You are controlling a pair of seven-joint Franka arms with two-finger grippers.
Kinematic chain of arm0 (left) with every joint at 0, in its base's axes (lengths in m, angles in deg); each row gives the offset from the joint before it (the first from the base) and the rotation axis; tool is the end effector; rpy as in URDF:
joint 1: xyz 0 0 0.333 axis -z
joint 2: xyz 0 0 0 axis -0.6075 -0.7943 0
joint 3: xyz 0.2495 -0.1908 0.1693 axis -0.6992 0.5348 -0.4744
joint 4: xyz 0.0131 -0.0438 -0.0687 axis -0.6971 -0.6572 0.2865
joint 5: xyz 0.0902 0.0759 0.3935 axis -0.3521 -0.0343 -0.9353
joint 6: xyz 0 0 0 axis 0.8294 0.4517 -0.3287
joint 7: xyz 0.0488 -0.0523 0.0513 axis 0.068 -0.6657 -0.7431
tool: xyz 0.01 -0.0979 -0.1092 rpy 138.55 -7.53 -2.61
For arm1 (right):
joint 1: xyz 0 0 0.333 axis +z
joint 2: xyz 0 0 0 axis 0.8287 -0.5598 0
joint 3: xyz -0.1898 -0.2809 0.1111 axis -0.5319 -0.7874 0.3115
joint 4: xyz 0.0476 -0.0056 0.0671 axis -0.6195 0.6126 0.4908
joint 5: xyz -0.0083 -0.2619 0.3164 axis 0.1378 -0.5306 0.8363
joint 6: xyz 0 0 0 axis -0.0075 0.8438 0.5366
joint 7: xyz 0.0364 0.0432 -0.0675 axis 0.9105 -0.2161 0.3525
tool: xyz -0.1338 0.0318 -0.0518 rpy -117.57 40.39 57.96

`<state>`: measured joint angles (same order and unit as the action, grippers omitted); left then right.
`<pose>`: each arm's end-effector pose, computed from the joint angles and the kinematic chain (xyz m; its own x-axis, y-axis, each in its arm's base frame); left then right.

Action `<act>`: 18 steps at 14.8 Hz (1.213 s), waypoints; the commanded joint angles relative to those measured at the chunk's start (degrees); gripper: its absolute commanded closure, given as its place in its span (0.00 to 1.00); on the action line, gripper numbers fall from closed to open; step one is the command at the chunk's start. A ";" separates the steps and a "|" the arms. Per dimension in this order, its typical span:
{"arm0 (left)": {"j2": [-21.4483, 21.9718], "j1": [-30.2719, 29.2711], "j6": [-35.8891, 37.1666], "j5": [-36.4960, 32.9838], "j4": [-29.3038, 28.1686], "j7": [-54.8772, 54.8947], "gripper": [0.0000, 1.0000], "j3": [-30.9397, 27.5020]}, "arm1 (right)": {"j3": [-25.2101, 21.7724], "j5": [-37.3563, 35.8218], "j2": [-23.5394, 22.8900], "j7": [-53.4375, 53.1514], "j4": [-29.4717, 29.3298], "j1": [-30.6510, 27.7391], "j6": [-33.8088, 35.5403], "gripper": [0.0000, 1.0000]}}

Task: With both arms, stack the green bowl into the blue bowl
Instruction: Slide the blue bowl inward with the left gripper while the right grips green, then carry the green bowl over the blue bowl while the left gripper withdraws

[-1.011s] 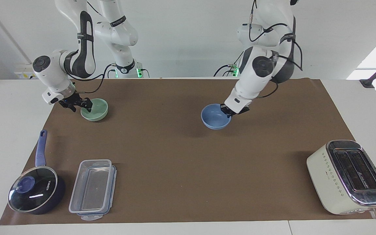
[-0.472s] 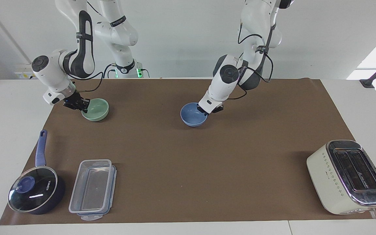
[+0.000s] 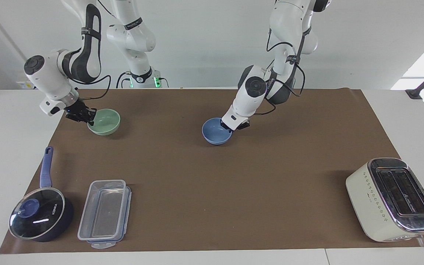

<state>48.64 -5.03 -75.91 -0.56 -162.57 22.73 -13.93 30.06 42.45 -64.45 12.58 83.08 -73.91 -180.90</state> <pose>0.4687 -0.3806 0.3280 0.9787 -0.0638 -0.1953 -0.0379 -0.9904 0.1333 0.4526 -0.1499 0.3576 0.9972 0.0438 -0.0603 0.0382 -0.9951 -0.0913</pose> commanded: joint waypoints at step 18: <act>7.23 -27.99 29.41 -10.96 20.88 17.85 0.00 -1.63 | 0.60 16.14 -5.90 -41.42 -7.79 41.92 -10.61 1.00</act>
<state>55.07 -32.36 -49.48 -9.20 -143.67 39.93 -16.11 31.02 56.49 -66.50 -26.50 78.18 -35.37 -189.19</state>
